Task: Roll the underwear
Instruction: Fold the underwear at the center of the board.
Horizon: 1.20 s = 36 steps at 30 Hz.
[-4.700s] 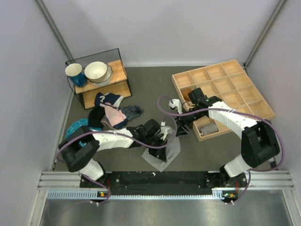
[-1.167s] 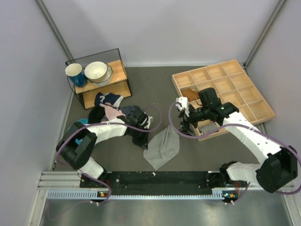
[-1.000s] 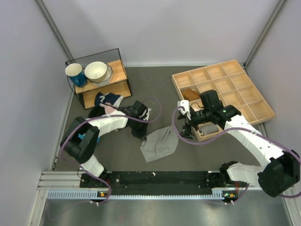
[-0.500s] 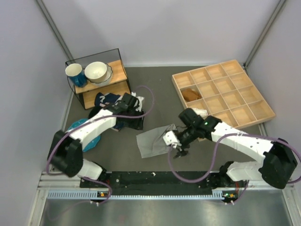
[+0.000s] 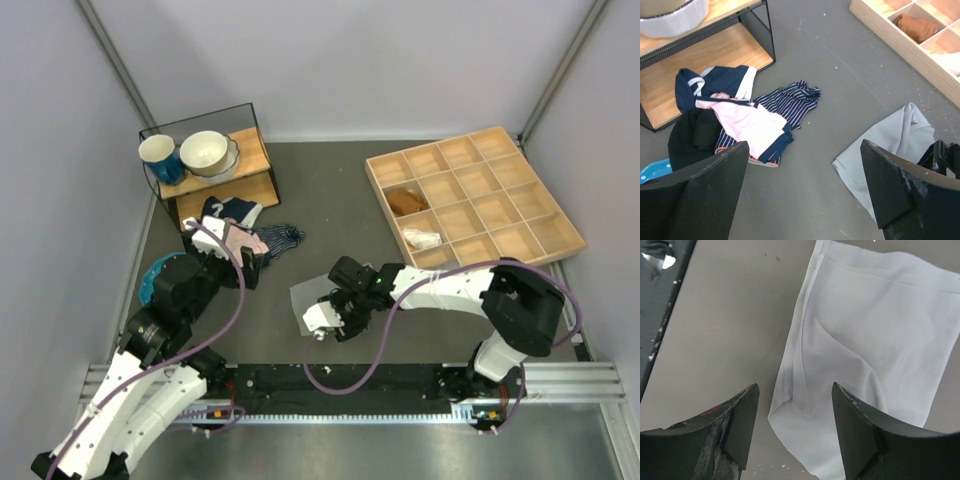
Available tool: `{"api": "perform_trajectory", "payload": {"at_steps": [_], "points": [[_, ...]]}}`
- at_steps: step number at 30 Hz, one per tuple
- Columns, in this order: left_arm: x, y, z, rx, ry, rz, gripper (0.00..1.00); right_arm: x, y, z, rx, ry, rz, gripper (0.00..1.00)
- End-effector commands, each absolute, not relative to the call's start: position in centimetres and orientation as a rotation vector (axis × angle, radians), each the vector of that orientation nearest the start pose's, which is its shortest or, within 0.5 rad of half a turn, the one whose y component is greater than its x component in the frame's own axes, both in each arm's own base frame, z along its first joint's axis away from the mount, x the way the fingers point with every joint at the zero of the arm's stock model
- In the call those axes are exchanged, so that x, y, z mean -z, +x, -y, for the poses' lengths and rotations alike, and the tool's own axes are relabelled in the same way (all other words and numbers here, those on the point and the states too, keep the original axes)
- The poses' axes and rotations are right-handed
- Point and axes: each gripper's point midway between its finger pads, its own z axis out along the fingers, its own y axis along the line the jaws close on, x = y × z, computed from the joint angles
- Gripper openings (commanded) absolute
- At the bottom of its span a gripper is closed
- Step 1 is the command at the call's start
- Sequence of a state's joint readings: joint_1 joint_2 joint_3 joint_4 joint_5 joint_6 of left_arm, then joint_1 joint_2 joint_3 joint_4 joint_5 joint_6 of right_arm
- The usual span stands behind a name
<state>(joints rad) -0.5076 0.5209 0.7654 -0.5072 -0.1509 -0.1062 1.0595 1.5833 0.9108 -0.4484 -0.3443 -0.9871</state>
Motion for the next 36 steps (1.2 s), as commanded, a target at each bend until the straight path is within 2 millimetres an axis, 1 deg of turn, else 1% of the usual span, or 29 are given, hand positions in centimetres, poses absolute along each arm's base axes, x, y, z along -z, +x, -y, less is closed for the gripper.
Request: {"api": "perform_trajectory", "payload": {"at_steps": [1,3,6,7,9,10,13,17,20,21,22,24,25,27,29,30,31,36], "points": [[-25.7,22.7,9.4,0.253,0.275,-1.767,0.99,-3.3,14.9,-32.8,-0.431,-2.299,-1.29,0.59],[-25.8,22.8,9.4,0.249,0.278,-1.769,0.99,-2.3,14.4,-32.4,-0.427,-2.332,-1.295,0.56],[-25.4,22.8,9.4,0.243,0.284,-1.781,0.99,-1.4,13.8,-32.1,-0.42,-2.363,-1.298,0.48],[-25.3,22.8,9.5,0.245,0.287,-1.783,0.99,-1.2,13.7,-32.0,-0.421,-2.368,-1.302,0.42],[-25.3,22.7,9.5,0.25,0.29,-1.781,0.99,-1.0,13.7,-31.8,-0.414,-2.37,-1.314,0.33],[-25.3,22.7,9.5,0.25,0.289,-1.78,0.99,-0.9,13.7,-31.8,-0.411,-2.37,-1.323,0.24],[-25.4,22.7,9.6,0.254,0.288,-1.772,0.99,-1.0,13.7,-31.6,-0.402,-2.365,-1.346,0.09],[-25.3,22.7,9.7,0.258,0.296,-1.775,0.99,-1.2,14.1,-31.5,-0.386,-2.359,-1.361,0.05],[-25.3,22.7,9.8,0.261,0.299,-1.772,0.99,-1.7,14.3,-31.8,-0.416,-2.346,-1.393,0.03],[-25.2,22.7,9.8,0.26,0.299,-1.773,0.99,-1.8,14.1,-31.5,-0.447,-2.348,-1.421,0.03],[-25.3,22.7,9.8,0.263,0.3,-1.77,0.99,-2.4,14.4,-31.9,-0.463,-2.333,-1.425,0.02],[-25.4,22.7,9.8,0.264,0.3,-1.769,0.99,-3.1,14.4,-32.0,-0.513,-2.323,-1.436,0.02],[-25.3,22.7,9.9,0.267,0.303,-1.77,0.99,-3.8,14.8,-32.0,-0.528,-2.307,-1.453,0.02],[-25.3,22.8,9.9,0.268,0.304,-1.768,0.99,-4.5,14.7,-32.1,-0.572,-2.298,-1.462,0.02],[-25.3,22.8,10.0,0.268,0.306,-1.769,0.99,-5.5,15.2,-32.2,-0.595,-2.28,-1.482,0.02],[-25.2,22.8,10.0,0.267,0.306,-1.771,0.99,-5.6,15.2,-32.3,-0.614,-2.281,-1.488,0.02],[-25.2,22.8,10.0,0.267,0.306,-1.771,0.99,-6.1,15.5,-32.6,-0.616,-2.271,-1.487,0.02],[-25.4,22.8,9.9,0.265,0.306,-1.765,0.99,-6.5,16.3,-32.8,-0.622,-2.268,-1.528,0.02]]}}
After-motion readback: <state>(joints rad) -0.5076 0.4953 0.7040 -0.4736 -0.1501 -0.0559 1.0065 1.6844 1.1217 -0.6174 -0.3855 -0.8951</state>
